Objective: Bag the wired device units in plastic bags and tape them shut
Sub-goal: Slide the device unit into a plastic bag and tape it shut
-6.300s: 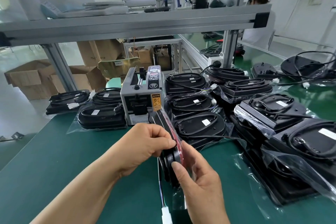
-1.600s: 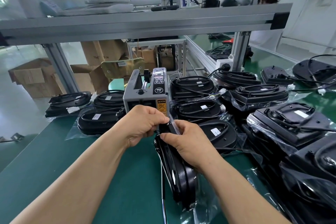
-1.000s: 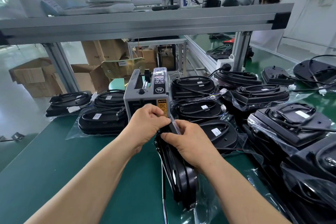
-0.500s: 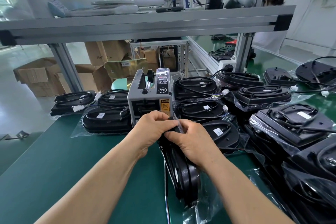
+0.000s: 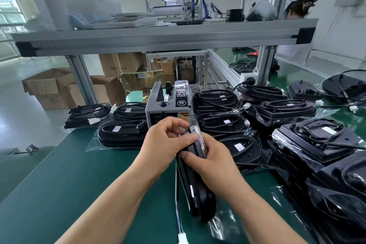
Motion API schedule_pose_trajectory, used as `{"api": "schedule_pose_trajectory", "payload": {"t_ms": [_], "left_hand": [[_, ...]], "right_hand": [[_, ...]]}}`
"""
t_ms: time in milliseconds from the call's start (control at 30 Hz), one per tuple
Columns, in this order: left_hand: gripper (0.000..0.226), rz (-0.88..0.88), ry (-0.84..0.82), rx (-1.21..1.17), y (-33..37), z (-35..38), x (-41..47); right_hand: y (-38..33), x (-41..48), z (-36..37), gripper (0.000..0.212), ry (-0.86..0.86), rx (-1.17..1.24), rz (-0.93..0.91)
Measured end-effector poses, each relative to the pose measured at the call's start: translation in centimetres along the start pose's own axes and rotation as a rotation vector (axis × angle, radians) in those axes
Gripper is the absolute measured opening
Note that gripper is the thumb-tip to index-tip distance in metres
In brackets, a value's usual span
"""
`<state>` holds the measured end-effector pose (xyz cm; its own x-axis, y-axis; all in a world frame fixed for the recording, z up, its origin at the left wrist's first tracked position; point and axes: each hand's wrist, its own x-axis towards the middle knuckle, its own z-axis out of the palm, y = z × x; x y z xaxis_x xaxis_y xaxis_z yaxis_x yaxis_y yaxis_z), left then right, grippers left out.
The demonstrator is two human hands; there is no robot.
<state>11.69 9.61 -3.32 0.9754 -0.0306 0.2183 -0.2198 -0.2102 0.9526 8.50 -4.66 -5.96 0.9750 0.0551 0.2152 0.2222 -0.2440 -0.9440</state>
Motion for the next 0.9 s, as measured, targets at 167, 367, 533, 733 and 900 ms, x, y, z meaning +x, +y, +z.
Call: {"api": "schedule_pose_trajectory", "payload": {"t_ms": [167,367,533,733,900], "left_hand": [[0.037,0.269,0.041,0.258,2.3,0.3,-3.5],[0.037,0.317,-0.003,0.15,1.6,0.6,-6.8],[0.048,0.316,0.002,0.134,1.8,1.7,-8.6],[0.047,0.276,-0.048,0.154,2.2,1.9,-9.4],[0.046,0.266,-0.032,0.193,2.0,1.5,-9.5]], "right_hand": [[0.6,-2.5,0.4,0.058,-0.011,0.351,-0.17],[0.0,-5.0,-1.2,0.051,0.078,0.353,-0.159],[-2.3,-5.3,-1.5,0.06,0.309,-0.065,-0.08],[-3.3,-4.8,-2.3,0.012,0.353,-0.131,-0.132],[-3.8,-5.2,-1.6,0.03,0.454,0.01,-0.135]]}}
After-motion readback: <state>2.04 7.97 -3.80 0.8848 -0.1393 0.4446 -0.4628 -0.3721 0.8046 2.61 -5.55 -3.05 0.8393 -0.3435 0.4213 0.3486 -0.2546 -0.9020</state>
